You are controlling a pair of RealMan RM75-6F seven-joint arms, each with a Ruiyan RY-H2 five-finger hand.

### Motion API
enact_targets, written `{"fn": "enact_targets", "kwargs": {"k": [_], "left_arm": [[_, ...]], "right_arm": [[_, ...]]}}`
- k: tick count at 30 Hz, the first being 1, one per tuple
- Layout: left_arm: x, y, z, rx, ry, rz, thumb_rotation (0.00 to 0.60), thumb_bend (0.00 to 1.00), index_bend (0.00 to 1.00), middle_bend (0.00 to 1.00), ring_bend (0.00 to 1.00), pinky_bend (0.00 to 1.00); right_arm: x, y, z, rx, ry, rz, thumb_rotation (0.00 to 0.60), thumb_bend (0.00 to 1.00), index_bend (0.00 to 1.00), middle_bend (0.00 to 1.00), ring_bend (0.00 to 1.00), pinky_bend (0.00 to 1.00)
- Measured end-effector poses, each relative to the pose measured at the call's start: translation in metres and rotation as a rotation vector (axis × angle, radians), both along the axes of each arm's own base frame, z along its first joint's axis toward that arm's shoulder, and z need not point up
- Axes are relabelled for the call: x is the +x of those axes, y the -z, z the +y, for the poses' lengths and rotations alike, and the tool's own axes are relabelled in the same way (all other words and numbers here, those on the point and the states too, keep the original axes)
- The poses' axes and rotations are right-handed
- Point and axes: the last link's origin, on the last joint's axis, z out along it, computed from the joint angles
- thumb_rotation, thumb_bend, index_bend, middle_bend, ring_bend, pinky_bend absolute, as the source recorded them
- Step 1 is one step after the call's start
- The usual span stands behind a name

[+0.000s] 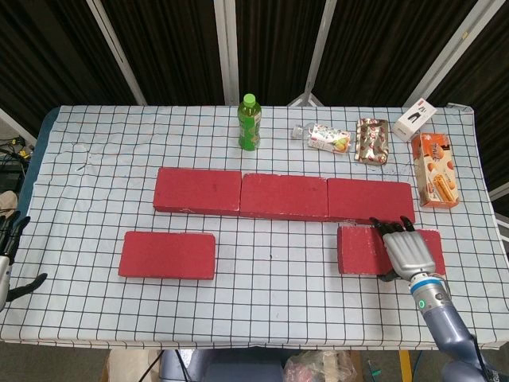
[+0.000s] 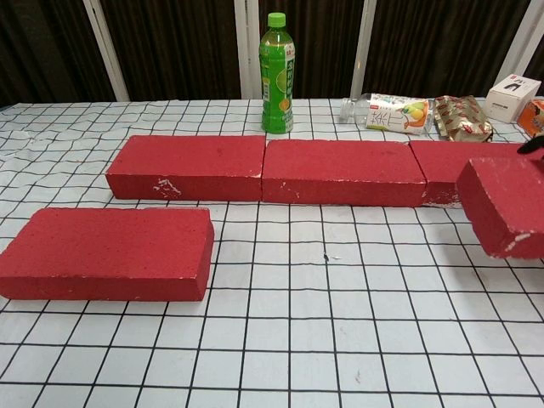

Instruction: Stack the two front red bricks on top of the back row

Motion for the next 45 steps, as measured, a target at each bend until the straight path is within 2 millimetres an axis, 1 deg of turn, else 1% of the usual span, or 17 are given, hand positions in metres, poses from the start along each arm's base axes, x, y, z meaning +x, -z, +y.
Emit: {"fn": "enact_targets", "kwargs": {"k": [2, 4, 8, 10, 14, 17, 18, 21, 24, 27, 35, 45], "left_arm": [[-0.001, 0.0, 0.001, 0.0, -0.003, 0.001, 0.6, 0.0, 0.08, 0.01, 0.0, 0.14], [-0.001, 0.001, 0.001, -0.001, -0.004, 0.002, 0.6, 0.0, 0.08, 0.01, 0.0, 0.14], [-0.001, 0.0, 0.002, 0.001, 0.0, 0.006, 0.6, 0.0, 0.08, 0.01, 0.0, 0.14], [-0.001, 0.001, 0.002, 0.003, 0.0, 0.011, 0.6, 0.0, 0.08, 0.01, 0.0, 0.14], [-0.001, 0.002, 0.003, 0.004, -0.001, 0.019, 0.6, 0.0, 0.08, 0.01, 0.0, 0.14], [-0.002, 0.002, 0.003, 0.012, -0.009, 0.021, 0.6, 0.0, 0.08, 0.01, 0.0, 0.14], [-0.002, 0.001, 0.003, 0.015, -0.011, 0.021, 0.6, 0.0, 0.08, 0.01, 0.0, 0.14], [-0.002, 0.0, 0.002, 0.029, -0.015, 0.027, 0.6, 0.0, 0.08, 0.01, 0.0, 0.14], [-0.002, 0.0, 0.001, 0.035, -0.022, 0.033, 0.6, 0.0, 0.08, 0.01, 0.0, 0.14], [-0.002, 0.001, 0.002, 0.039, -0.024, 0.035, 0.6, 0.0, 0.08, 0.01, 0.0, 0.14], [-0.001, 0.004, 0.003, 0.032, -0.028, 0.043, 0.6, 0.0, 0.08, 0.01, 0.0, 0.14], [-0.003, 0.003, 0.004, 0.034, -0.033, 0.039, 0.6, 0.0, 0.08, 0.01, 0.0, 0.14]], "right_arm": [[0.01, -0.008, -0.007, -0.012, -0.012, 0.007, 0.6, 0.15, 0.03, 0.28, 0.25, 0.0], [0.022, -0.012, -0.015, -0.014, -0.015, 0.006, 0.6, 0.15, 0.03, 0.28, 0.25, 0.0], [0.041, -0.012, -0.035, 0.014, 0.002, -0.005, 0.6, 0.15, 0.03, 0.28, 0.25, 0.0], [0.052, -0.011, -0.048, 0.032, 0.017, -0.012, 0.6, 0.15, 0.03, 0.28, 0.25, 0.0], [0.077, -0.007, -0.081, 0.045, 0.035, -0.009, 0.6, 0.15, 0.03, 0.28, 0.25, 0.0], [0.097, -0.001, -0.109, 0.048, 0.045, 0.001, 0.6, 0.15, 0.03, 0.28, 0.26, 0.0], [0.106, 0.002, -0.121, 0.048, 0.047, 0.007, 0.6, 0.15, 0.03, 0.28, 0.26, 0.0], [0.124, 0.011, -0.145, 0.052, 0.054, 0.019, 0.6, 0.15, 0.03, 0.28, 0.26, 0.0], [0.135, 0.021, -0.163, 0.064, 0.068, 0.031, 0.6, 0.15, 0.03, 0.28, 0.26, 0.0], [0.139, 0.033, -0.173, 0.088, 0.08, 0.046, 0.6, 0.15, 0.03, 0.28, 0.26, 0.0], [0.135, 0.058, -0.184, 0.128, 0.103, 0.061, 0.6, 0.15, 0.03, 0.28, 0.27, 0.0], [0.136, 0.068, -0.184, 0.134, 0.11, 0.044, 0.6, 0.15, 0.03, 0.28, 0.27, 0.0]]}}
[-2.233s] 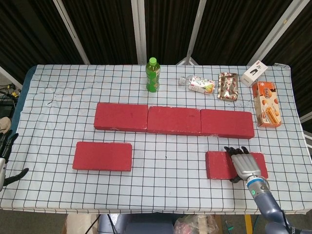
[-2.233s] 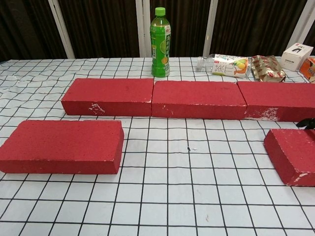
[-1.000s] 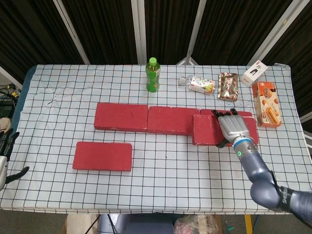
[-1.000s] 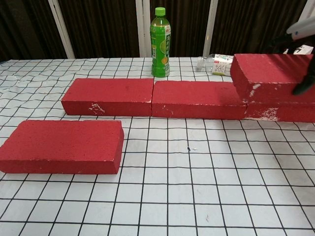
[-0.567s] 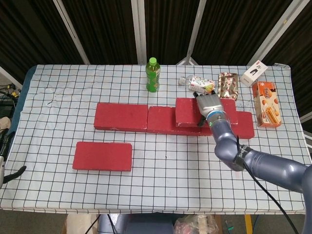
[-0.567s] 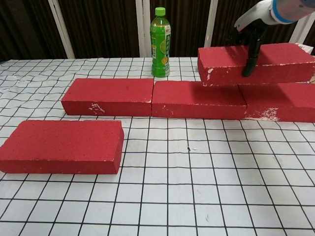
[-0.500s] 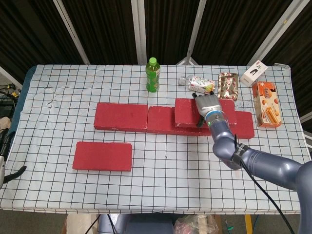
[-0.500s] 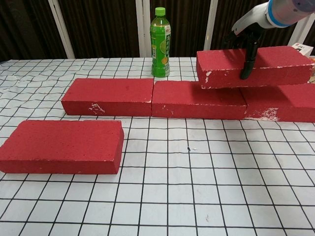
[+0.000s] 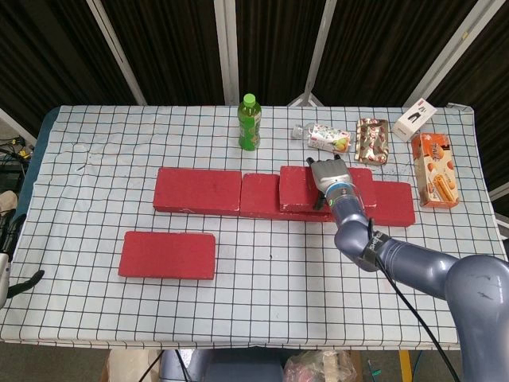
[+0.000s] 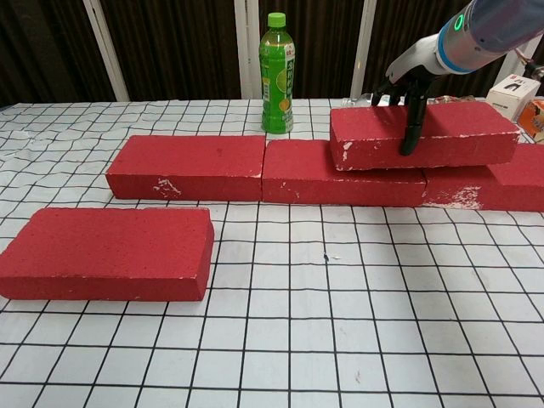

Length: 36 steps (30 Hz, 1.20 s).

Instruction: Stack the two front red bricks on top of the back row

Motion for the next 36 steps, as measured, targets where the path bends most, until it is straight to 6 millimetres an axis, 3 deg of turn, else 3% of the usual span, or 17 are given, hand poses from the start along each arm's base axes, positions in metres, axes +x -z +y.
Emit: {"fn": "enact_targets", "kwargs": {"k": [36], "left_arm": [[-0.0011, -0.0025, -0.0009, 0.013, -0.006, -0.001, 0.6, 0.0, 0.08, 0.01, 0.0, 0.14]], "right_arm": [[-0.008, 0.0079, 0.002, -0.003, -0.001, -0.033, 0.6, 0.15, 0.03, 0.29, 0.27, 0.0]]}}
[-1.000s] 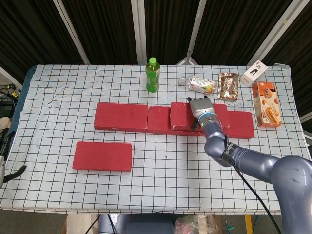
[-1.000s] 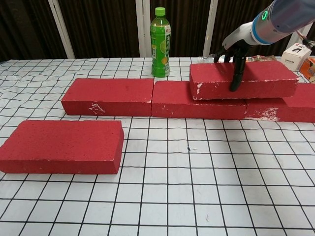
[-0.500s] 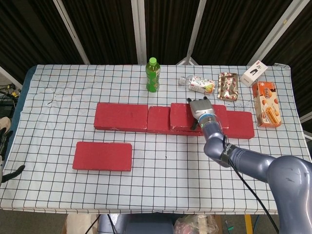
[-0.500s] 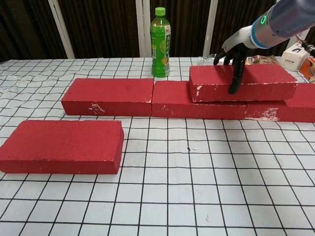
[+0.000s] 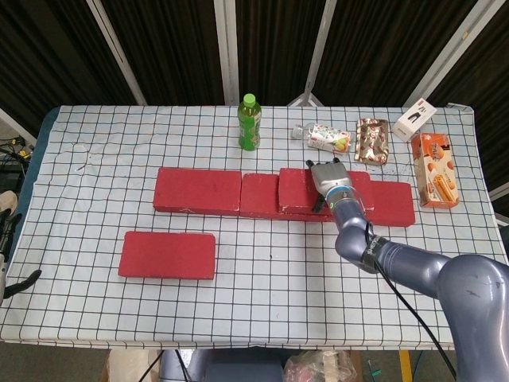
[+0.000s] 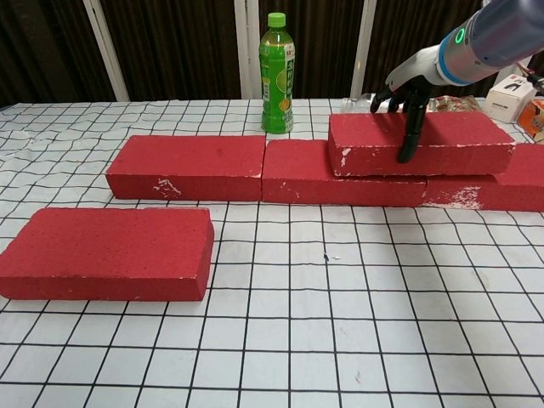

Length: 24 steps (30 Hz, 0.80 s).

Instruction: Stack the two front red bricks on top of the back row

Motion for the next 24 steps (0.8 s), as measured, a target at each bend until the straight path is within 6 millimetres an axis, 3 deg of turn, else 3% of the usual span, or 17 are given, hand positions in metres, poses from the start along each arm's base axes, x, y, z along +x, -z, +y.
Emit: {"fn": "enact_targets", "kwargs": {"k": [16, 24], "left_arm": [[-0.0005, 0.0001, 0.0008, 0.002, -0.005, 0.002, 0.6, 0.0, 0.08, 0.01, 0.0, 0.14], [-0.0005, 0.0, 0.0009, 0.002, -0.005, 0.001, 0.6, 0.0, 0.08, 0.0, 0.0, 0.14]], "right_arm": [[-0.0035, 0.0015, 0.0015, -0.003, -0.004, 0.002, 0.6, 0.15, 0.03, 0.28, 0.27, 0.0], [-0.0035, 0.0004, 0.0032, -0.001, 0.0, 0.007, 0.6, 0.15, 0.03, 0.15, 0.15, 0.0]]}}
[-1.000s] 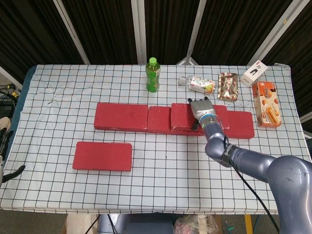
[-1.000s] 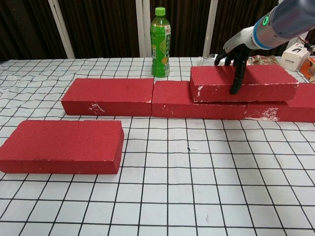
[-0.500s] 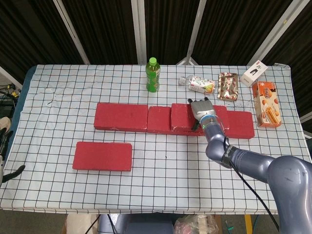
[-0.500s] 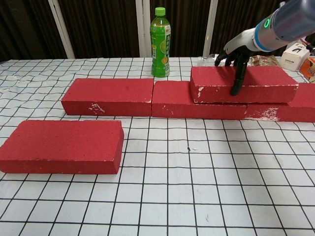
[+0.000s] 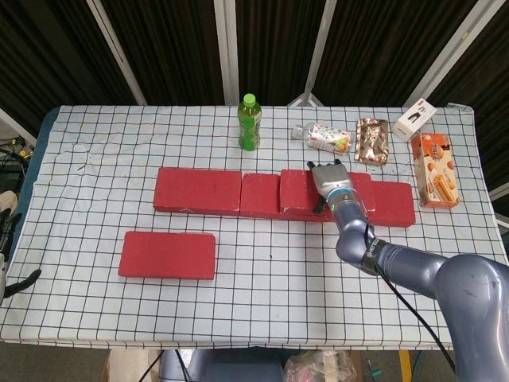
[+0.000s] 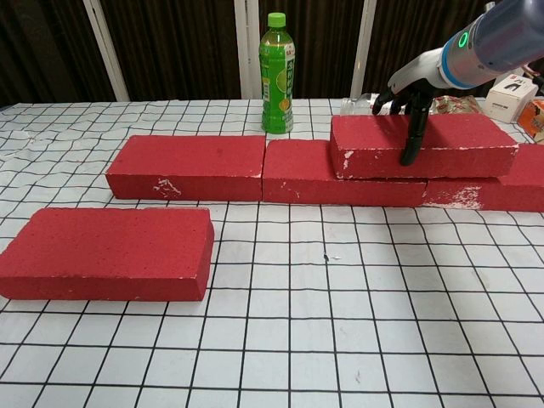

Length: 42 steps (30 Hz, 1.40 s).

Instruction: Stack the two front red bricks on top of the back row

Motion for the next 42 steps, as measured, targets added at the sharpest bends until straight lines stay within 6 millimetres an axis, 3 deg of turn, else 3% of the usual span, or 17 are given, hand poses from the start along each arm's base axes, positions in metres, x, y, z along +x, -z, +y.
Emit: {"fn": "enact_targets", "kwargs": {"k": [7, 34, 42], "left_arm": [[0.0, 0.001, 0.001, -0.002, -0.004, 0.002, 0.6, 0.0, 0.08, 0.0, 0.0, 0.14], [-0.001, 0.0, 0.001, -0.003, -0.005, -0.001, 0.6, 0.0, 0.08, 0.0, 0.0, 0.14], [-0.002, -0.003, 0.001, 0.008, -0.001, -0.01, 0.6, 0.0, 0.08, 0.0, 0.0, 0.14]], "right_arm": [[0.002, -0.002, 0.001, -0.003, 0.002, -0.005, 0.6, 0.15, 0.03, 0.1, 0.12, 0.0], [0.009, -0.003, 0.004, -0.001, 0.0, 0.0, 0.6, 0.15, 0.03, 0.1, 0.11, 0.0], [0.021, -0.021, 0.005, -0.038, -0.018, -0.017, 0.6, 0.15, 0.01, 0.0, 0.0, 0.0]]}}
